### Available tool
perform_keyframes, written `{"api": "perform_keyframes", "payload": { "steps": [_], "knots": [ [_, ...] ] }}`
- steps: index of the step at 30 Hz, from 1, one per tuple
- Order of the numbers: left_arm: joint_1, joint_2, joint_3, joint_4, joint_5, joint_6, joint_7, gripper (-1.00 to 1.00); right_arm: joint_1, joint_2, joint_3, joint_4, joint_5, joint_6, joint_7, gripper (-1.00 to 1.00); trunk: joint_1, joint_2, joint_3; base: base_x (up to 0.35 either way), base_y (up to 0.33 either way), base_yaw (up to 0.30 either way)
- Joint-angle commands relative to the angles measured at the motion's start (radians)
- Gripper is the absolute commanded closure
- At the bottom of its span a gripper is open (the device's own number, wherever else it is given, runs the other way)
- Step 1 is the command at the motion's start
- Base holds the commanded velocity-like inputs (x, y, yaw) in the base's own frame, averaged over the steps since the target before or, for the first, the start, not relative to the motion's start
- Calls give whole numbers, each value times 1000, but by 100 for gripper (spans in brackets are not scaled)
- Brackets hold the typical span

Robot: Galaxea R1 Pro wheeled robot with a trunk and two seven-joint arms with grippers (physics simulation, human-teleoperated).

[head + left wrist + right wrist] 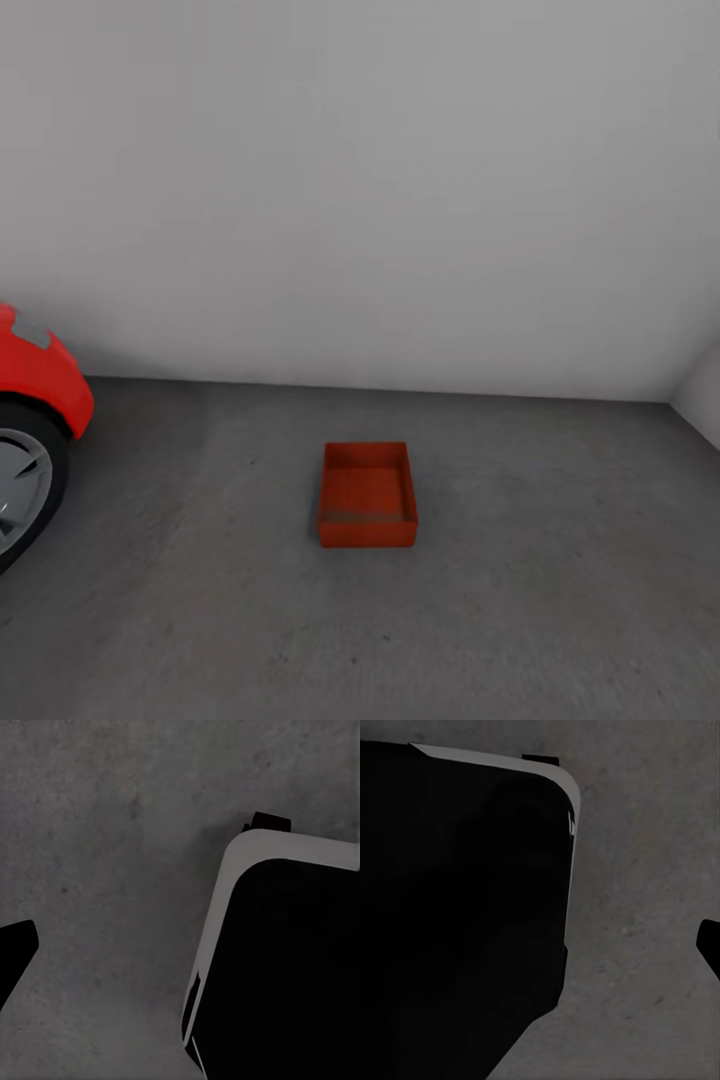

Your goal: Move the two storage containers from the living room to the garage. In the garage, place one container on the floor and stack the other container on top of it (either order is fine).

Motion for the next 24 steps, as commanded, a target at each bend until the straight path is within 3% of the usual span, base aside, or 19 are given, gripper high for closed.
{"api": "perform_keyframes", "payload": {
  "steps": [1, 24],
  "knots": [
    [-1, 0, 3, 1, 5, -4, 0, -100, -1, 0, 8, 3, -5, -6, -3, -100, 0, -1, 1, 0, 0, 0],
    [0, 0, 2, 1, 5, -4, 0, -100, -1, 4, 10, 3, 6, -3, -3, -100, 0, -1, 38, 0, 0, 0]
  ]
}}
